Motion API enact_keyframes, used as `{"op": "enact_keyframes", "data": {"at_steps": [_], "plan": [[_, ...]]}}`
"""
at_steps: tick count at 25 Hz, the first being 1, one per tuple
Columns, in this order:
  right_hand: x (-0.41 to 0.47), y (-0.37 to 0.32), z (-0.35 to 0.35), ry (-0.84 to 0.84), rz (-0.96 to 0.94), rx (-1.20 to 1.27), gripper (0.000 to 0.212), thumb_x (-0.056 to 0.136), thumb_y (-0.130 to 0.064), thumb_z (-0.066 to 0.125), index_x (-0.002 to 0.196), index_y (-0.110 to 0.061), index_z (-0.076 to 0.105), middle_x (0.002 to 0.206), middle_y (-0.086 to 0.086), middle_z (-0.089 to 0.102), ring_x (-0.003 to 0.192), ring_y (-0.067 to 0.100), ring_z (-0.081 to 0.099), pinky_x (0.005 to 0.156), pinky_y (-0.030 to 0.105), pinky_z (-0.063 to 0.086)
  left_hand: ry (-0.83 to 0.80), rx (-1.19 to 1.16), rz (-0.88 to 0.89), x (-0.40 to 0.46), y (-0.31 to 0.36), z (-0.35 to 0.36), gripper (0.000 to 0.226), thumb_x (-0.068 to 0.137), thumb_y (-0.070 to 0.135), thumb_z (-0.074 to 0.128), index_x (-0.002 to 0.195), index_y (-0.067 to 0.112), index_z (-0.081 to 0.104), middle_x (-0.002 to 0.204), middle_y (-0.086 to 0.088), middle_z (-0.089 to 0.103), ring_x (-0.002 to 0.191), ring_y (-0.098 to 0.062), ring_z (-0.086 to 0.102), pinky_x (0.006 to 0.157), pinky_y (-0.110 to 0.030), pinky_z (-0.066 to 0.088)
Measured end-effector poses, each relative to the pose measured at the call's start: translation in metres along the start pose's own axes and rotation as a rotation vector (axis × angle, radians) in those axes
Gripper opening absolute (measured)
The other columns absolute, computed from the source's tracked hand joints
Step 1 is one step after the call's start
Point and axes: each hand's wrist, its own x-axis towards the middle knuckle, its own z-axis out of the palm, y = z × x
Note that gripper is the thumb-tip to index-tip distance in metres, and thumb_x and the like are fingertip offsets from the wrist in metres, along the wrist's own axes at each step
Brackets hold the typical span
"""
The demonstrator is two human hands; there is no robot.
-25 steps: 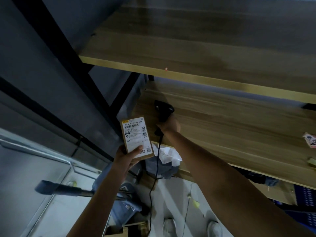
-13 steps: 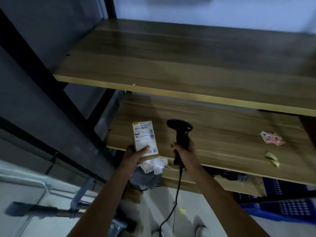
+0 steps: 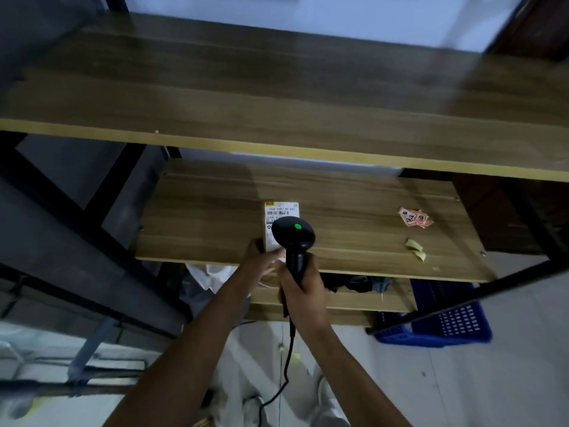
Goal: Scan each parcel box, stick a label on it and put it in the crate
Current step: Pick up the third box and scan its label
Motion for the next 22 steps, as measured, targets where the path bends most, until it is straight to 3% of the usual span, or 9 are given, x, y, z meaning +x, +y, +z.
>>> {"op": "enact_keyframes", "data": {"at_steps": [2,5,8,12,14,18,22], "plan": [[0.003,-0.001,-0.001,-0.002,0.011,0.003,0.016,0.092,-0.020,0.060,0.095,-0.017,0.044,0.062,0.009,0.048,0.049,0.019,0.045,0.046,0.029,0.037,0.021,-0.011,-0.022,-0.005,0.002,0.002,0.034,0.081,-0.011,0.063,0.115,-0.010,0.057,0.069,-0.003,0.064,0.059,-0.012,0.063,0.044,-0.017,0.046],[0.006,-0.003,0.000,-0.011,0.015,-0.014,0.016,0.093,-0.016,0.059,0.090,-0.017,0.044,0.060,0.007,0.048,0.045,0.015,0.046,0.044,0.027,0.037,0.022,0.005,-0.019,-0.009,0.001,0.001,0.029,0.082,-0.015,0.057,0.108,-0.004,0.056,0.057,0.002,0.061,0.041,0.000,0.057,0.040,-0.014,0.041],[0.007,-0.006,0.002,-0.039,0.009,-0.033,0.015,0.094,-0.017,0.059,0.092,-0.014,0.044,0.059,0.006,0.050,0.042,0.010,0.047,0.042,0.023,0.037,0.026,-0.002,-0.017,-0.011,-0.003,-0.007,0.046,0.077,-0.007,0.066,0.120,-0.010,0.050,0.072,-0.004,0.060,0.047,-0.001,0.061,0.045,-0.016,0.046],[0.009,-0.008,0.003,-0.053,0.013,0.007,0.018,0.095,-0.015,0.057,0.098,-0.005,0.042,0.061,0.011,0.048,0.039,0.007,0.044,0.039,0.020,0.036,-0.028,0.001,0.013,-0.018,-0.001,-0.012,0.032,0.086,-0.003,0.061,0.117,0.000,0.053,0.076,-0.002,0.063,0.056,0.001,0.064,0.053,-0.015,0.050],[0.009,-0.007,0.004,-0.051,0.010,0.009,0.018,0.095,-0.016,0.057,0.099,-0.006,0.043,0.061,0.009,0.048,0.039,0.007,0.045,0.039,0.019,0.037,-0.046,-0.014,0.032,-0.018,-0.002,-0.014,0.043,0.084,0.006,0.067,0.122,-0.002,0.050,0.090,-0.005,0.066,0.068,-0.003,0.069,0.061,-0.017,0.053],[0.009,-0.005,0.004,-0.050,-0.011,-0.005,0.016,0.096,-0.018,0.057,0.098,-0.008,0.045,0.061,0.005,0.052,0.040,0.006,0.048,0.042,0.020,0.038,-0.083,-0.014,0.057,-0.022,0.001,-0.012,0.012,0.089,0.000,0.058,0.099,0.008,0.057,0.068,0.008,0.067,0.058,0.001,0.065,0.058,-0.016,0.052],[0.008,-0.008,0.003,-0.071,-0.013,-0.007,0.012,0.096,-0.019,0.057,0.092,-0.012,0.048,0.057,-0.002,0.054,0.040,0.005,0.048,0.042,0.019,0.038,-0.086,0.037,0.078,-0.023,0.005,-0.006,0.016,0.089,-0.002,0.055,0.084,0.013,0.057,0.051,0.012,0.060,0.050,-0.001,0.057,0.050,-0.013,0.046]]}}
